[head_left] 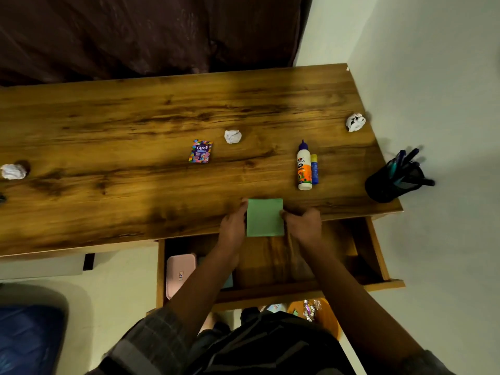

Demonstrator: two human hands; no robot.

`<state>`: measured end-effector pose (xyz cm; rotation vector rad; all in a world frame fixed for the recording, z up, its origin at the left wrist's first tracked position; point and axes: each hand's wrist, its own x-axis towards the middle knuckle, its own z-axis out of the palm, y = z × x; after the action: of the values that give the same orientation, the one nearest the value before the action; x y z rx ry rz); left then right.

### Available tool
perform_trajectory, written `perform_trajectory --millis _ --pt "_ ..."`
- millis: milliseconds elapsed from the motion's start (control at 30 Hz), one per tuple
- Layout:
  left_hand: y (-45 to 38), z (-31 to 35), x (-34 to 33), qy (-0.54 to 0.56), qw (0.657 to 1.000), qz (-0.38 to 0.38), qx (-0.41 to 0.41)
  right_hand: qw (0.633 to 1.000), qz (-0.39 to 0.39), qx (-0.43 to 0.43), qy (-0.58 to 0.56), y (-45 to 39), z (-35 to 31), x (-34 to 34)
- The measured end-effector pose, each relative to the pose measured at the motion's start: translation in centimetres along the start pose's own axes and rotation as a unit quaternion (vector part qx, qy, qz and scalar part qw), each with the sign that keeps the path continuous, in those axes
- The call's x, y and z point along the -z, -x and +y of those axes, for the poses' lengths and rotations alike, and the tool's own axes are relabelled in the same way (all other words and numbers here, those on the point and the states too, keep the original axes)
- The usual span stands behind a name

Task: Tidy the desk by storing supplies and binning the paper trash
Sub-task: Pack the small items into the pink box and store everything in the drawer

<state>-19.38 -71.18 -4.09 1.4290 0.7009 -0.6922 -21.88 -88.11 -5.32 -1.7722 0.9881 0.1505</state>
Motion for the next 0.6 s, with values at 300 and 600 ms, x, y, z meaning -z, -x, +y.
perform_trajectory --millis 300,600 --pt "4.2 -6.9 4.0 -0.051 0.996 0.059 0.041 0.995 -0.077 -0.029 0.063 4.4 8.4 -0.5" --pt "-1.0 -11.7 6.0 -0.143 0.987 0.064 0.045 0.978 -0.123 -0.021 0.164 3.8 8.3 -3.2"
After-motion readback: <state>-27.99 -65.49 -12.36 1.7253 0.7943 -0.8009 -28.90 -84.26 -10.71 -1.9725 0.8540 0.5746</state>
